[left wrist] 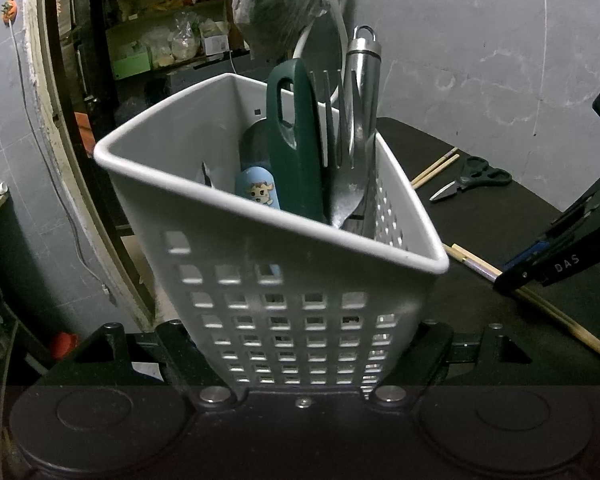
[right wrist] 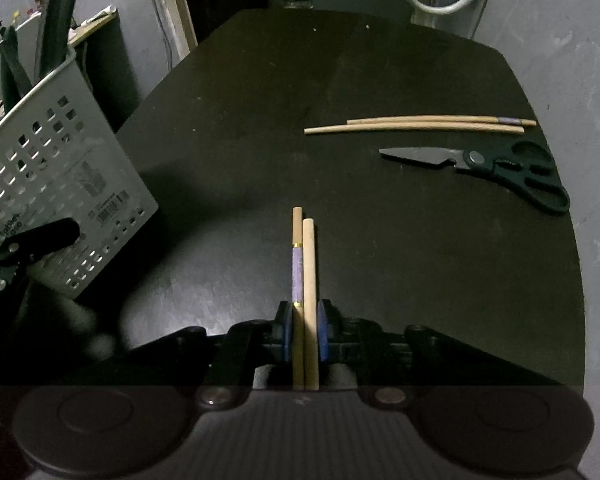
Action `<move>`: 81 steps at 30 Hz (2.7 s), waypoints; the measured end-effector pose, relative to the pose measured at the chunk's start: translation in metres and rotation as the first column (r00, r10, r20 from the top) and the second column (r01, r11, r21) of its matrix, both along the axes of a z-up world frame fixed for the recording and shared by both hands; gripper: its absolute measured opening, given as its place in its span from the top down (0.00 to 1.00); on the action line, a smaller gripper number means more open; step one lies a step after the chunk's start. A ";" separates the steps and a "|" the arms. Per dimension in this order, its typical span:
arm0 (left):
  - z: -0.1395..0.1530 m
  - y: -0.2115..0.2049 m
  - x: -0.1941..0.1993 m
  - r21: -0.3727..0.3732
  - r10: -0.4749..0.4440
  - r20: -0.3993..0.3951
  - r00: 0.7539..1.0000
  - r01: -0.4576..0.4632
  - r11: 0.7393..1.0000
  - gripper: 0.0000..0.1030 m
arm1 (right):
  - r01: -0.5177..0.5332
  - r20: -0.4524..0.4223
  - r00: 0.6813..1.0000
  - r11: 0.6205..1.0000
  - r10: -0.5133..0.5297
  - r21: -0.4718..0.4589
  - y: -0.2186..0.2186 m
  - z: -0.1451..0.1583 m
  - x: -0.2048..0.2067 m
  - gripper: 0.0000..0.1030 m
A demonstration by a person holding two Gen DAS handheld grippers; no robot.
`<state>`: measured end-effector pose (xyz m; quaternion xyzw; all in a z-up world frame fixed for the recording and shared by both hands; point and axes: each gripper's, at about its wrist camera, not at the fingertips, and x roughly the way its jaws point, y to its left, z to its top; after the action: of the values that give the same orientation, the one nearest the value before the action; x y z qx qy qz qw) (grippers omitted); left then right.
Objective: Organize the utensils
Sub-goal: 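Lift the chopsticks with the right gripper and raise them upright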
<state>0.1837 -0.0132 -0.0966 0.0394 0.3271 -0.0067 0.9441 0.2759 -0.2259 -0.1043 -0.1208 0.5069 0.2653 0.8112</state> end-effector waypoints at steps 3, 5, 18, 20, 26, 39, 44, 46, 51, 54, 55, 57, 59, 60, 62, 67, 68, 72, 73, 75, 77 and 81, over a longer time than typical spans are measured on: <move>0.000 0.000 -0.001 0.000 0.001 0.000 1.000 -0.001 1.000 0.22 | -0.012 -0.007 1.000 1.000 0.012 -0.001 0.000 0.000 -0.002 0.78; 0.000 0.000 -0.001 0.001 0.001 0.000 1.000 -0.001 1.000 0.22 | -0.021 -0.012 1.000 1.000 0.021 -0.005 0.002 0.000 -0.003 0.74; 0.002 0.002 -0.004 -0.008 0.002 0.012 1.000 -0.002 1.000 0.22 | -0.119 -0.118 0.988 0.983 0.103 -0.139 0.025 0.004 0.012 0.75; 0.002 0.002 -0.005 -0.012 0.003 0.013 1.000 -0.003 1.000 0.22 | -0.121 -0.123 0.987 0.983 0.105 -0.137 0.025 0.004 0.013 0.86; 0.003 0.001 -0.004 -0.014 0.001 0.015 1.000 -0.001 1.000 0.23 | -0.119 -0.102 0.989 0.986 0.108 -0.117 0.021 0.004 0.010 0.87; 0.004 0.000 -0.003 -0.007 -0.004 0.015 1.000 0.005 1.000 0.23 | -0.048 0.006 0.999 0.995 0.047 0.082 -0.008 0.029 -0.006 0.87; 0.004 -0.001 -0.003 -0.006 -0.005 0.016 1.000 0.005 1.000 0.23 | -0.014 0.085 0.996 0.983 -0.002 0.184 -0.018 0.049 -0.012 0.87; 0.004 -0.001 -0.003 -0.006 -0.004 0.017 1.000 0.005 1.000 0.23 | -0.003 0.118 0.993 0.976 -0.024 0.219 -0.022 0.055 -0.015 0.87; 0.004 -0.002 -0.002 -0.005 -0.005 0.018 1.000 0.005 1.000 0.23 | 0.022 0.180 0.981 0.959 -0.076 0.281 -0.030 0.066 -0.020 0.87; 0.004 -0.001 0.000 -0.006 -0.006 0.017 1.000 0.006 1.000 0.23 | 0.031 0.204 0.974 0.951 -0.098 0.306 -0.032 0.068 -0.022 0.87; 0.005 -0.001 0.000 -0.005 -0.006 0.017 1.000 0.007 1.000 0.22 | 0.033 0.213 0.972 0.949 -0.105 0.315 -0.033 0.070 -0.022 0.87; 0.005 -0.001 0.001 -0.006 -0.007 0.017 1.000 0.007 1.000 0.22 | 0.035 0.228 0.967 0.943 -0.115 0.330 -0.034 0.073 -0.024 0.87; 0.005 0.000 0.001 -0.007 -0.008 0.017 1.000 0.008 1.000 0.22 | 0.036 0.244 0.962 0.938 -0.126 0.346 -0.035 0.078 -0.028 0.87; 0.005 0.000 0.001 -0.007 -0.008 0.017 1.000 0.008 1.000 0.22 | 0.033 0.254 0.958 0.935 -0.130 0.353 -0.035 0.081 -0.028 0.87; 0.005 -0.001 0.001 -0.005 -0.008 0.018 1.000 0.008 1.000 0.22 | 0.029 0.272 0.952 0.930 -0.138 0.367 -0.034 0.086 -0.028 0.87; 0.004 0.000 0.001 -0.004 -0.012 0.017 1.000 0.012 1.000 0.22 | 0.005 0.335 0.930 0.916 -0.152 0.402 -0.033 0.109 -0.026 0.87; 0.004 0.000 0.001 -0.004 -0.012 0.017 1.000 0.012 1.000 0.22 | -0.003 0.349 0.925 0.913 -0.153 0.409 -0.031 0.115 -0.026 0.87; 0.004 0.000 0.001 -0.005 -0.011 0.018 1.000 0.011 1.000 0.22 | -0.049 0.413 0.899 0.901 -0.149 0.432 -0.025 0.140 -0.028 0.87; 0.004 0.000 0.001 -0.005 -0.011 0.018 1.000 0.011 1.000 0.22 | -0.060 0.427 0.893 0.899 -0.146 0.435 -0.024 0.146 -0.028 0.87; 0.004 0.000 0.001 -0.006 -0.010 0.018 1.000 0.010 1.000 0.22 | -0.087 0.456 0.879 0.893 -0.139 0.441 -0.021 0.158 -0.029 0.87; 0.004 0.000 0.002 -0.007 -0.009 0.019 1.000 0.009 1.000 0.22 | -0.110 0.475 0.870 0.886 -0.133 0.451 -0.018 0.168 -0.030 0.87; 0.004 0.000 0.003 -0.008 -0.007 0.021 1.000 0.007 1.000 0.22 | -0.166 0.513 0.850 0.865 -0.118 0.474 -0.012 0.191 -0.032 0.87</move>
<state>0.1865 -0.0129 -0.0928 0.0366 0.3169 -0.0109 0.9477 0.2436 -0.2375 0.0864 0.0199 0.1774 0.3549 0.9177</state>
